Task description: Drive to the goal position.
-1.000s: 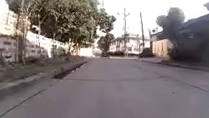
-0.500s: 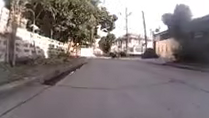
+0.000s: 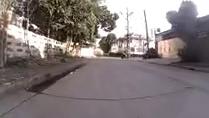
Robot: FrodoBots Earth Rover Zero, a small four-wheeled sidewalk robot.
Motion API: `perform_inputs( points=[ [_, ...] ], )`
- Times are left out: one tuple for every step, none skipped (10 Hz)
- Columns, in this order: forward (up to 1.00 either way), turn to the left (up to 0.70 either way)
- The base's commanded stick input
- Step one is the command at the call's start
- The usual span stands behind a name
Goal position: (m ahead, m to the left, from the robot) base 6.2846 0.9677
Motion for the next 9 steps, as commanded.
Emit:
perform_inputs(
  points=[
    [1.00,0.00],
    [1.00,0.00],
    [1.00,0.00],
    [1.00,0.00],
    [1.00,0.00],
    [1.00,0.00],
    [1.00,0.00],
    [1.00,0.00],
    [1.00,0.00]
  ],
)
